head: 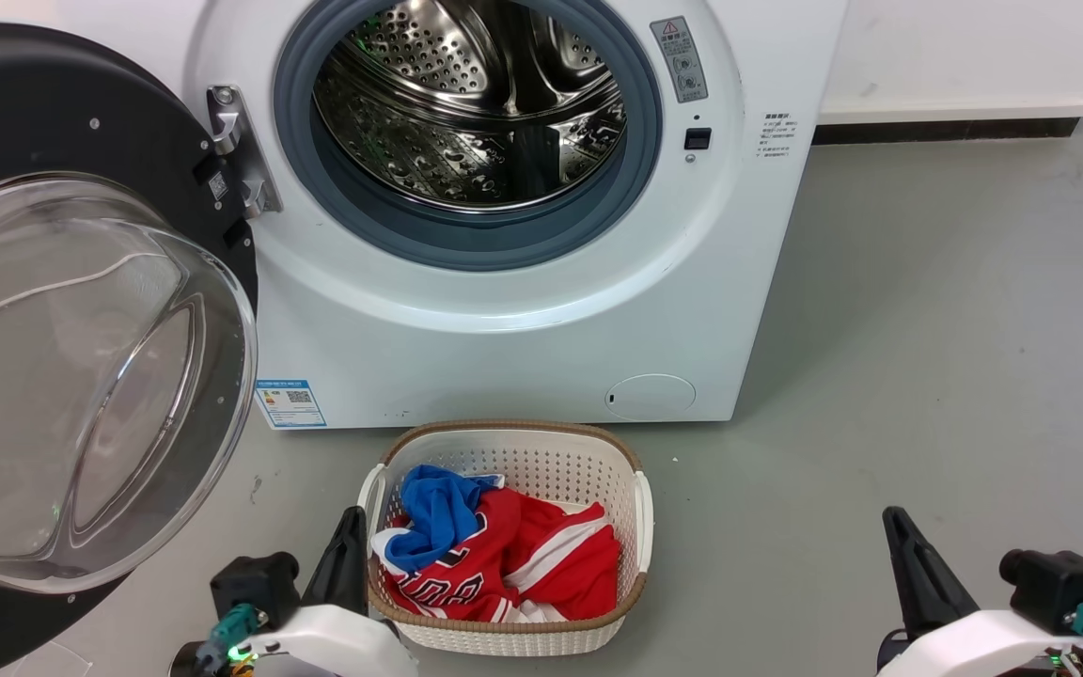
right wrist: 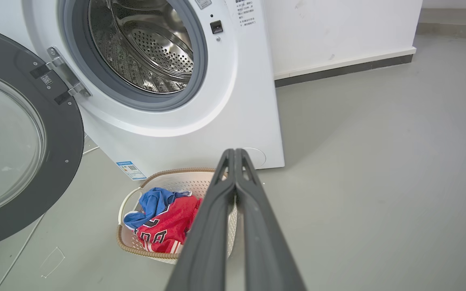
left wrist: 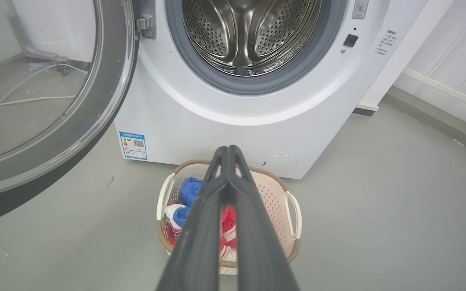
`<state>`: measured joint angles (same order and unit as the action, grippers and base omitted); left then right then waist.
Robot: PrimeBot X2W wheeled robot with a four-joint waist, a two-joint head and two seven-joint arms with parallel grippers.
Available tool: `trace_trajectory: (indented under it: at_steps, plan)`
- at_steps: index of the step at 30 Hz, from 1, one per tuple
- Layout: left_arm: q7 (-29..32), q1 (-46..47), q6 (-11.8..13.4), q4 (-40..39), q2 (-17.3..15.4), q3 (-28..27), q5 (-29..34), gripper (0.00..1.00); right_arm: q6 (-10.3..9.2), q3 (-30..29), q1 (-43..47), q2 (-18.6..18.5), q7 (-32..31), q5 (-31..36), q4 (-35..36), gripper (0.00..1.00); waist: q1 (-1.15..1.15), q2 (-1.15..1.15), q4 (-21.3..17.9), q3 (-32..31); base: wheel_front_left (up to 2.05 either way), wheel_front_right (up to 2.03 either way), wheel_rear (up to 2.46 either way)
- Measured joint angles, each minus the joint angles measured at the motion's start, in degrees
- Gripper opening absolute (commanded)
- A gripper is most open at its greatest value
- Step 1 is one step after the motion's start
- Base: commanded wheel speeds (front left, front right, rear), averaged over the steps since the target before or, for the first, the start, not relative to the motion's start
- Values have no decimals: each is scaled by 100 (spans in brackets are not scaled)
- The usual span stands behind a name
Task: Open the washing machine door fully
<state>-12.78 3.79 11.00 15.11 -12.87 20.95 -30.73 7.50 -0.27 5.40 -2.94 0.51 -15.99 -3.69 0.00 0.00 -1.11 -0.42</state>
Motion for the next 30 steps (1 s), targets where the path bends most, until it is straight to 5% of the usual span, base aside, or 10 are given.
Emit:
trace_trajectory:
  at_steps: [30]
  plan:
    - [659,32,-670,-14,321,-960,-2309,0,-1,-113,-419,-62,-158,-2897,-376,0,0,0,28,15,0,0,0]
